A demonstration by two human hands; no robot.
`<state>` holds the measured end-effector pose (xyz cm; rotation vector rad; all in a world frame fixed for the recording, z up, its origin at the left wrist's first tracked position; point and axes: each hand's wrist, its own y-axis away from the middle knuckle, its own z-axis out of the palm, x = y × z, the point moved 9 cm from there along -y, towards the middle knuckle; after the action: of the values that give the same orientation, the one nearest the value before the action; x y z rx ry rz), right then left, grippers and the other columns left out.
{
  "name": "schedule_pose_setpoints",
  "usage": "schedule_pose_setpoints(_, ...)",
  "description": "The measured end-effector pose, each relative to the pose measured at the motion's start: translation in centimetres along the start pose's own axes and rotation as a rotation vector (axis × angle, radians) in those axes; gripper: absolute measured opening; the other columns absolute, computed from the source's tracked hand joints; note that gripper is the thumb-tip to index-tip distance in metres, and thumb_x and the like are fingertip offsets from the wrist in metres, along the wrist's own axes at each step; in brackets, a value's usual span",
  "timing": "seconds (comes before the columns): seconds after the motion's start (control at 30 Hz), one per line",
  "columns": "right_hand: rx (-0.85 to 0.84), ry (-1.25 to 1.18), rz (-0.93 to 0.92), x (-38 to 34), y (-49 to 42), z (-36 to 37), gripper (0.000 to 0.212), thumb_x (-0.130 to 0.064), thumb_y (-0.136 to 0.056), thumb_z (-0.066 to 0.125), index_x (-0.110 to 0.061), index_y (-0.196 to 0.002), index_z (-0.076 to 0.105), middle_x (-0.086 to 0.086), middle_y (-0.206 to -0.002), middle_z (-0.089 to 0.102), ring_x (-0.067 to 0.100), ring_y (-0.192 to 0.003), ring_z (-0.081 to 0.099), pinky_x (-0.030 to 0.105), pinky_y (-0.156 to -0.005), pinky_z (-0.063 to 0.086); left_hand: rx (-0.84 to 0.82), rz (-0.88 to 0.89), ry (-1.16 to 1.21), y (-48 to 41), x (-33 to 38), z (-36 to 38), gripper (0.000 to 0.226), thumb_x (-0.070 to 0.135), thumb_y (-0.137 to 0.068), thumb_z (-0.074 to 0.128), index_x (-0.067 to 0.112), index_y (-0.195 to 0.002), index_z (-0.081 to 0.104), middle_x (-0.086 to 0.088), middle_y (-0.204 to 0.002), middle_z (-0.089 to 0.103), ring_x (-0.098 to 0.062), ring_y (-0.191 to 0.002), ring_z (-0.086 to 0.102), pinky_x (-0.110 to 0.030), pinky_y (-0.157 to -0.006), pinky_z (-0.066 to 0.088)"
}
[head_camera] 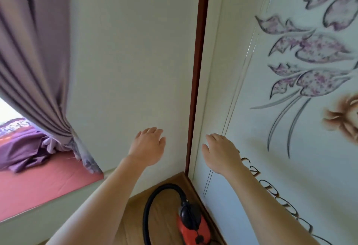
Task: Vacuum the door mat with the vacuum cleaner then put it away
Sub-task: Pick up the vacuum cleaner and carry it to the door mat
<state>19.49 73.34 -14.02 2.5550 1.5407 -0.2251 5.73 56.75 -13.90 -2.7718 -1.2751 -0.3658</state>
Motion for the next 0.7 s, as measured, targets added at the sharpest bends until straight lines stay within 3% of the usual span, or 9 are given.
schedule_pose_setpoints(0.13, -0.023, -0.006, -0.107, 0.1, 0.0, 0.5, 0.038, -0.032, -0.104, 0.029, -0.01, -0.124, 0.055, 0.005, -0.129, 0.059, 0.023, -0.117, 0.052, 0.035, -0.098, 0.042, 0.025, -0.129, 0.021, 3.3, -0.1, -0.2, 0.052, 0.04, -0.109, 0.027, 0.02, -0.155, 0.037, 0.0, -0.16, 0.038, -0.021, -0.15, 0.029, -0.037, -0.123, 0.02)
schedule_pose_setpoints(0.43, -0.071, 0.028, -0.255, -2.7, -1.2, 2.8, 0.044, -0.034, -0.106, 0.027, -0.013, -0.136, 0.051, 0.004, -0.139, 0.055, 0.023, -0.128, 0.048, 0.036, -0.108, 0.039, 0.04, -0.284, 0.063, 6.4, -3.4, 1.3, 0.051, 0.04, -0.108, 0.03, 0.02, -0.155, 0.038, 0.0, -0.159, 0.04, -0.022, -0.148, 0.032, -0.039, -0.121, 0.023)
schedule_pose_setpoints(0.6, -0.116, 0.05, -0.242, -3.1, -2.8, 6.6, 0.043, -0.034, -0.105, 0.029, -0.012, -0.134, 0.052, 0.005, -0.139, 0.055, 0.023, -0.128, 0.048, 0.038, -0.109, 0.039, -0.014, -0.303, 0.067, 5.0, -6.1, 4.8, 0.051, 0.041, -0.108, 0.03, 0.021, -0.154, 0.039, 0.0, -0.158, 0.041, -0.023, -0.147, 0.034, -0.039, -0.12, 0.025)
schedule_pose_setpoints(0.7, -0.156, 0.067, -0.221, -2.8, -4.0, 9.4, 0.049, -0.034, -0.105, 0.028, -0.012, -0.145, 0.045, 0.006, -0.149, 0.048, 0.025, -0.136, 0.043, 0.039, -0.113, 0.036, -0.043, -0.292, 0.07, 3.6, -7.4, 7.1, 0.051, 0.041, -0.108, 0.03, 0.02, -0.153, 0.04, -0.001, -0.157, 0.043, -0.023, -0.146, 0.035, -0.039, -0.119, 0.025)
